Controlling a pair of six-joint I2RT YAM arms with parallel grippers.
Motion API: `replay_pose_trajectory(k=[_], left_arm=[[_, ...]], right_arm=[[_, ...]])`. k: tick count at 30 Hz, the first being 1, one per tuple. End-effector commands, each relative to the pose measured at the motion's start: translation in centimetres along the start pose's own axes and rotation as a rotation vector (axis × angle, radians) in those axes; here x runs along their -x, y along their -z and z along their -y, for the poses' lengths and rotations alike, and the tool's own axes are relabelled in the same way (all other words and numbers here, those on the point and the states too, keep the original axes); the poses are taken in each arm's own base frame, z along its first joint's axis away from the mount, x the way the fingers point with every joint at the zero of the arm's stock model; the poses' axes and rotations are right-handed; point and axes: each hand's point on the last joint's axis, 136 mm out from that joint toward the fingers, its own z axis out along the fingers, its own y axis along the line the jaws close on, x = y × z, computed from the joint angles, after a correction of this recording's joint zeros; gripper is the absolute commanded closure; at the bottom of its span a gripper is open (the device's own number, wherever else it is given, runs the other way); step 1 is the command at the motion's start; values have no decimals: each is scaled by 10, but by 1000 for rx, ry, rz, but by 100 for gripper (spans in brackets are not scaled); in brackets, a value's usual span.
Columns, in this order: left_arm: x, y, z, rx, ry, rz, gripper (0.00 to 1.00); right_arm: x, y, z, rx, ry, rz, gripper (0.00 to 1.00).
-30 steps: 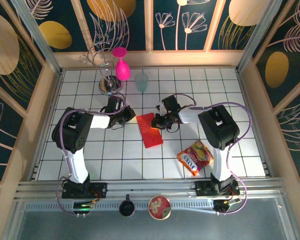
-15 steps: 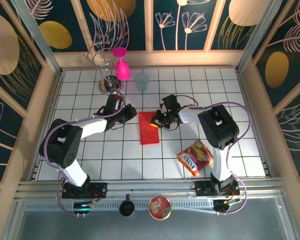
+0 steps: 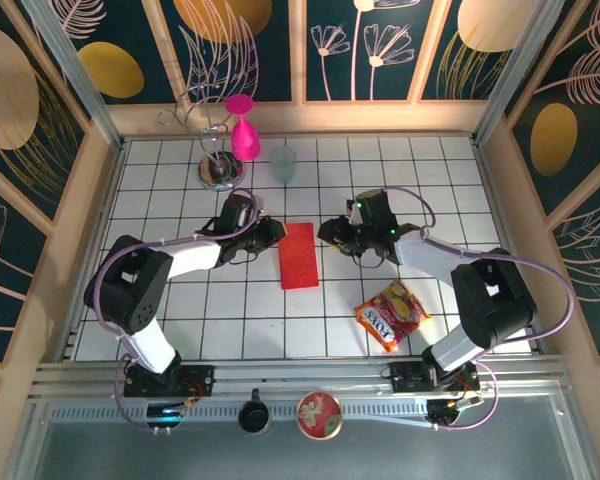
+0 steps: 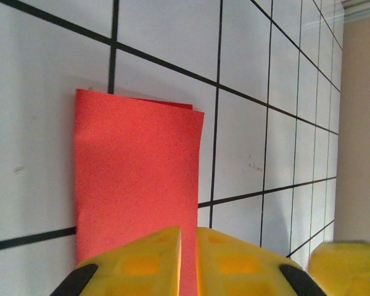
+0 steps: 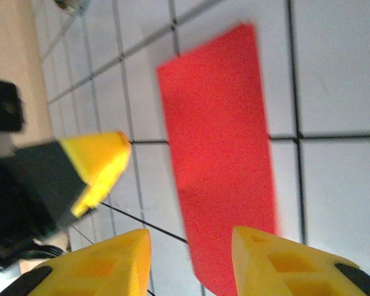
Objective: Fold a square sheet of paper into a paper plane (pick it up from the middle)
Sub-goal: First fold the square sheet of paper in half at the center of the table, then fold the triangle a second time at the center of the table.
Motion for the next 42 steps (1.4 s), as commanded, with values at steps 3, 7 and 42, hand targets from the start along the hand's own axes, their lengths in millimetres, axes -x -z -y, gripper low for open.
replay_pose_trajectory(k=[3,7,42], left_arm=[[6,-12,4,-15,-40,1,85],[3,-18,-2,-1,-39,-14,85],[-5,-19,-10,6,-44,-35,82]], right_arm=[[-33,-2,11,4,-46,-51,60],[-62,-12,16,-30,-81,-122,62],[-77,-29,11,-52,-58,-113,68]])
